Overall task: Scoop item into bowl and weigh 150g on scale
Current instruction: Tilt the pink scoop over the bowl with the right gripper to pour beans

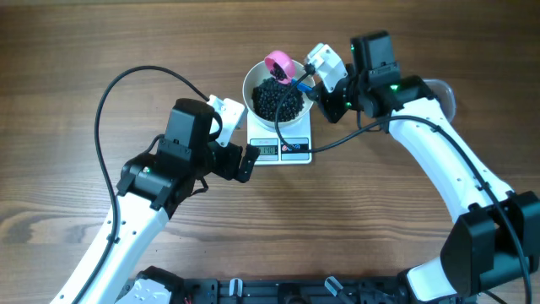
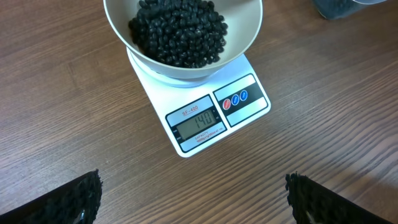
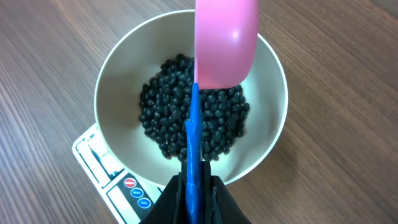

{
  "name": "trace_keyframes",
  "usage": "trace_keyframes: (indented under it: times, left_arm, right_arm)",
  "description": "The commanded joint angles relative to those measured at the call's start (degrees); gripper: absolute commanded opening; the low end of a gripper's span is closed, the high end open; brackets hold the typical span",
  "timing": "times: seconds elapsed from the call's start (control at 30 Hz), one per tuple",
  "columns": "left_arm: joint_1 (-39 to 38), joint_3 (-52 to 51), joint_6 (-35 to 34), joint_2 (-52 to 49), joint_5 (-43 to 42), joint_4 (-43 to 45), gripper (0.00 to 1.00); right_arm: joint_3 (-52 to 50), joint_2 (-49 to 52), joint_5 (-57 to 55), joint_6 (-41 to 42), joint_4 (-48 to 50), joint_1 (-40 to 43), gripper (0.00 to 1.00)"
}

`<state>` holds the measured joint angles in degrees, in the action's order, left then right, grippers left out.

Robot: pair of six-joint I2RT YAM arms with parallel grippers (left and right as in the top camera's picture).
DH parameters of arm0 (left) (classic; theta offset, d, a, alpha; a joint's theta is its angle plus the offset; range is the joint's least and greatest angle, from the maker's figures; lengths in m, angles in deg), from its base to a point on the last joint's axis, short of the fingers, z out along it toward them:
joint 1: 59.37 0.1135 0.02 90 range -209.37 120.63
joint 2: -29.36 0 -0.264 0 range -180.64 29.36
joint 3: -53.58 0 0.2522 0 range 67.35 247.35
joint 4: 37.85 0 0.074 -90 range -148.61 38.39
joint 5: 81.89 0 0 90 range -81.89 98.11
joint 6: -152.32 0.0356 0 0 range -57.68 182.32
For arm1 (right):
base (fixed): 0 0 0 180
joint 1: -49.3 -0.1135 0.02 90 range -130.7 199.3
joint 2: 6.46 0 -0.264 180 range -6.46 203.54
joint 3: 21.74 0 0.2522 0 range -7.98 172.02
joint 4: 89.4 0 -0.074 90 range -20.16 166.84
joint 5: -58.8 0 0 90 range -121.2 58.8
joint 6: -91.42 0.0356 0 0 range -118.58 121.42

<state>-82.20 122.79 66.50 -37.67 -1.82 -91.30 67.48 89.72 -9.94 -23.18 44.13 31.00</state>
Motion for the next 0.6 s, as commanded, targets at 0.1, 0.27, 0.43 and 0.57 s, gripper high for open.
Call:
trace_keyframes:
  times: [0.1, 0.27, 0.43, 0.57]
  left_arm:
    - [-0.3, -0.4, 0.1, -0.2, -0.9, 0.0, 1.0]
    - [-0.3, -0.4, 0.1, -0.2, -0.9, 0.0, 1.0]
    - [-0.3, -0.4, 0.1, -0.2, -0.9, 0.0, 1.0]
    - [-0.3, -0.4, 0.1, -0.2, -0.9, 0.0, 1.0]
  right_arm:
    - [0.3, -0.8, -4.7, -4.9, -0.8, -1.7, 0.04]
    - [0.3, -0.8, -4.7, -3.7, -0.8, -1.7, 0.04]
    - [0.3, -0.8, -4.7, -3.4, -0.8, -1.7, 0.04]
    - [0.3, -0.8, -4.2, -1.4, -0.9, -1.7, 0.04]
